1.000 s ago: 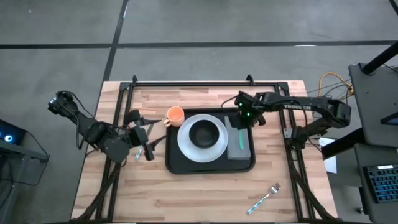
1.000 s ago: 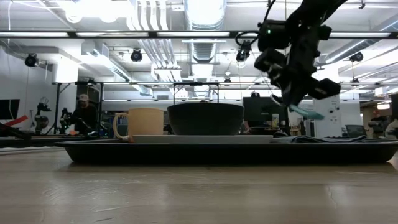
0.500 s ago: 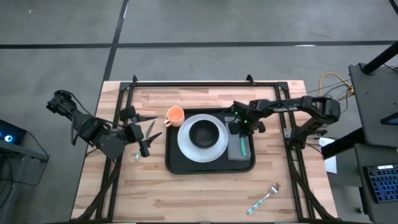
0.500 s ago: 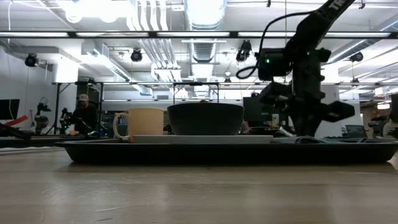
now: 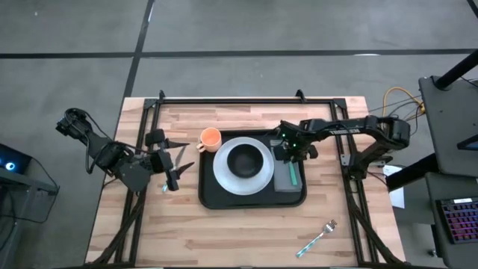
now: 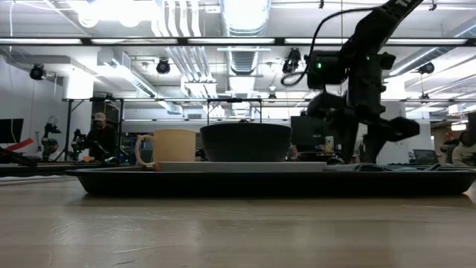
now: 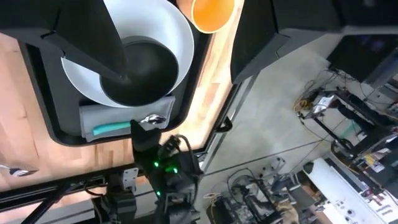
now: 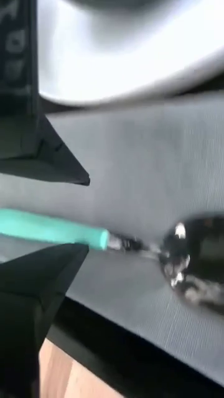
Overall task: Set up tray
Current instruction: Put the green fork on top of the grey table napkin on the black serving tray to the left side of the green spoon
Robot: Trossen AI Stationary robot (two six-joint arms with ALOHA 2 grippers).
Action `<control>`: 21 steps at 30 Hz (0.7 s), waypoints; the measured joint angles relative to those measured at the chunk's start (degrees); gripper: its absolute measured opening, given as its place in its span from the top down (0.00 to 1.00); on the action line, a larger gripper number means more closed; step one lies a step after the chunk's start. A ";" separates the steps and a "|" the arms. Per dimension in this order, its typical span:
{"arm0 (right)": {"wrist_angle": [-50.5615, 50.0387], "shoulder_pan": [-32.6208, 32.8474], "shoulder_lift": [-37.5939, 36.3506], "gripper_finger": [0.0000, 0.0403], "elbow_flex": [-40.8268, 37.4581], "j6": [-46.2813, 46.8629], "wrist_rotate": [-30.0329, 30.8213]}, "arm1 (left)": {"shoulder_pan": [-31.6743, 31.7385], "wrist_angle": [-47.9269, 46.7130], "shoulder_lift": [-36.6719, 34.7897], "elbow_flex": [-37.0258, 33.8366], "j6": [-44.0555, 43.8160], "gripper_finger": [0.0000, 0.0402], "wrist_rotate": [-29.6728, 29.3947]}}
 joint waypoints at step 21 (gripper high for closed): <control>0.21 27.96 -23.77 0.58 2.91 -16.98 18.67 | 0.07 12.44 22.18 -0.61 -15.76 0.35 1.48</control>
